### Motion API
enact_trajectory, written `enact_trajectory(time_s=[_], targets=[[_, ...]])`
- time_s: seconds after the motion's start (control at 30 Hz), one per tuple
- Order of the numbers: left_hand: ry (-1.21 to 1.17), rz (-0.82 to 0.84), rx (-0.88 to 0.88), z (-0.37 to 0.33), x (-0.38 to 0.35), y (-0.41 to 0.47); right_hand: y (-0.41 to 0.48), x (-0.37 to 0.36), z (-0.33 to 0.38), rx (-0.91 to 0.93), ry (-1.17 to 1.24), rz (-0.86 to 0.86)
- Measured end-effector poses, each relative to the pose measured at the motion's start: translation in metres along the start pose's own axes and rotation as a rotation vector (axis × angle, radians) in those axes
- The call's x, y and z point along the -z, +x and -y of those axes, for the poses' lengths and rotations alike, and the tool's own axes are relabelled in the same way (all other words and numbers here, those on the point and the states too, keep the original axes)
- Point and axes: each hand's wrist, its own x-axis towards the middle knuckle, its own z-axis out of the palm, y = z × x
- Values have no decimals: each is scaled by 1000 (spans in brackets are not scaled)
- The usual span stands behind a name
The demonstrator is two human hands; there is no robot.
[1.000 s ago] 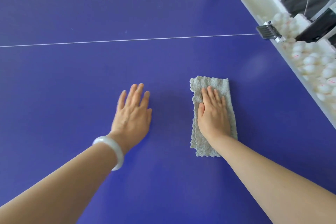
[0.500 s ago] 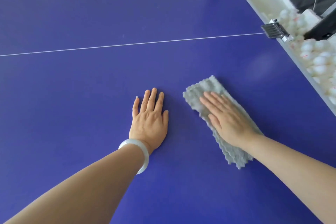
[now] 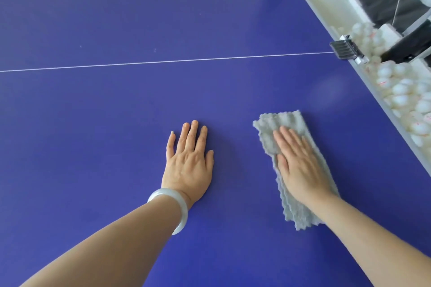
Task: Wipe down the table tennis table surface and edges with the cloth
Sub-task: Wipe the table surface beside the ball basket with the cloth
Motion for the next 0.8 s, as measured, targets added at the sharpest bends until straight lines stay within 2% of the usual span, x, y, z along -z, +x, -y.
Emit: enact_trajectory(time_s=[0.07,0.1,0.17,0.2,0.3,0.37,0.43,0.5,0.63,0.7,0.73,0.8], targets=[[2,-2,1,1,-1,-1,33,2,0,-366,33,-3],[3,-4,0,2,-1,0,45,0,15,-491,49,-20],[10,6,-3,3,-1,-1,51,-6,56,-557,89,-45],[12,7,-6,3,-1,-1,44,-12,76,-476,83,-55],[-4,3,-18,4,-1,0,-13,-19,104,-29,-8,20],[-25,-1,-22,4,-1,0,-49,-14,81,208,-27,68],[-27,-2,-29,3,-1,-1,-67,-4,43,292,-65,95],[-17,-1,-33,4,-1,-1,-60,5,11,191,-87,106],[-19,-9,-33,4,-2,0,7,2,3,-402,-50,14],[-12,-10,-30,5,-3,-1,45,-2,26,-596,18,-30],[-8,-12,-28,6,-4,-1,60,-5,39,-608,34,-39],[-14,-4,-24,6,-3,-2,75,-11,67,-464,28,-45]])
